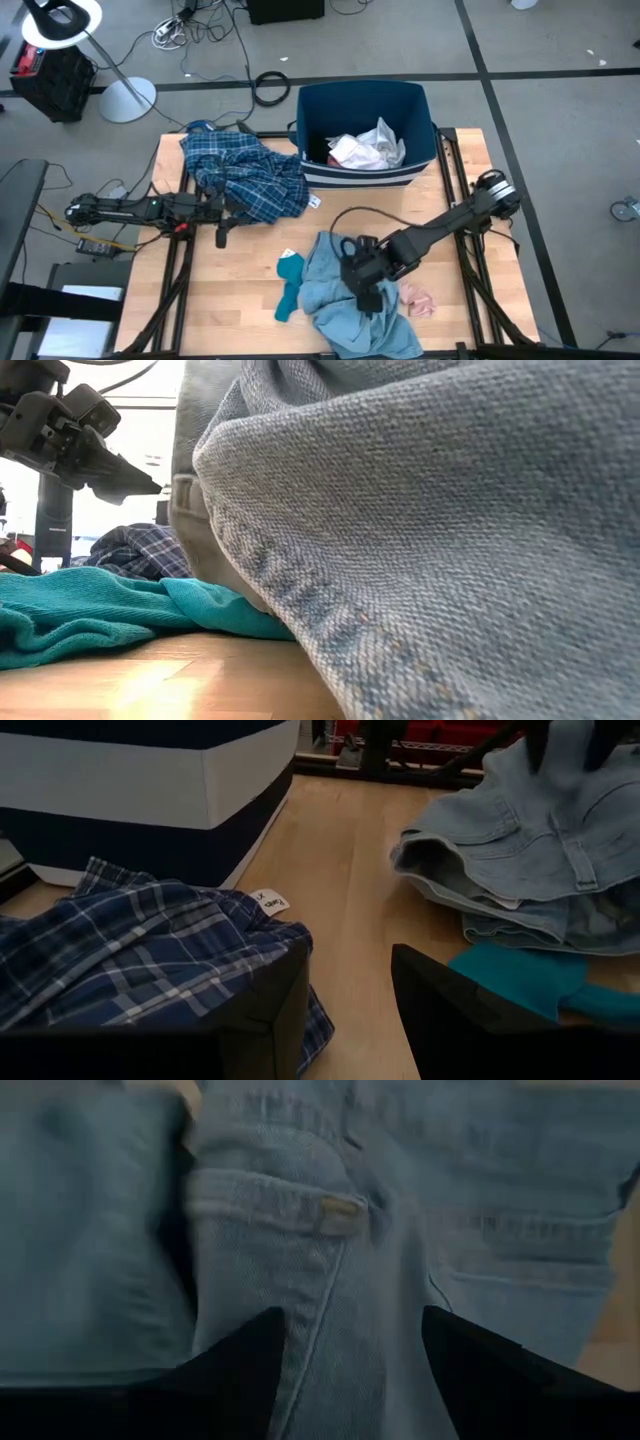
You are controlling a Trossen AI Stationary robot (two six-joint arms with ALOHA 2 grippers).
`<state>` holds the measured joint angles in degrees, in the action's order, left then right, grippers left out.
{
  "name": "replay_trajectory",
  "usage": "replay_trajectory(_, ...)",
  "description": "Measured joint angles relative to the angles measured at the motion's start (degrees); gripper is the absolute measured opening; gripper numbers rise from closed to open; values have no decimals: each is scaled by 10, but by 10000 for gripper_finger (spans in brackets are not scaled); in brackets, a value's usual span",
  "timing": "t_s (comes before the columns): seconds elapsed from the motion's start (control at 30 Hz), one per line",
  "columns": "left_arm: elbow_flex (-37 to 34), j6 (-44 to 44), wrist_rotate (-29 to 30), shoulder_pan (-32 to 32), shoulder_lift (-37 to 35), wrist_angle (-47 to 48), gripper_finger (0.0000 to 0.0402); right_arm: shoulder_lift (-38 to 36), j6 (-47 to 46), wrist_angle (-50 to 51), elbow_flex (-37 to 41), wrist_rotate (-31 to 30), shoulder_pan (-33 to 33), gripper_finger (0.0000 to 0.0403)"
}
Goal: Sort clothes
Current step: Put the blue jeans into the blue laundry bin
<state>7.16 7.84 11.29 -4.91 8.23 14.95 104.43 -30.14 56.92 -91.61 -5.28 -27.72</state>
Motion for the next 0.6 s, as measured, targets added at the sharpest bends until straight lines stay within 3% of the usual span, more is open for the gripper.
replay_trajectory(0.2, 0, 0, 0, 0, 0, -1, 151, 61, 36, 18, 0, 15, 28, 235)
replay_trajectory(0.4, 0, 0, 0, 0, 0, -2, 151, 80, 105, -26, 0, 73, 62, 220)
replay_trajectory(0.5, 0, 0, 0, 0, 0, -2, 151, 80, 134, -40, 0, 78, 75, 191)
replay_trajectory(0.6, 0, -2, 0, 0, 0, -2, 151, 80, 150, -41, 0, 92, 83, 123)
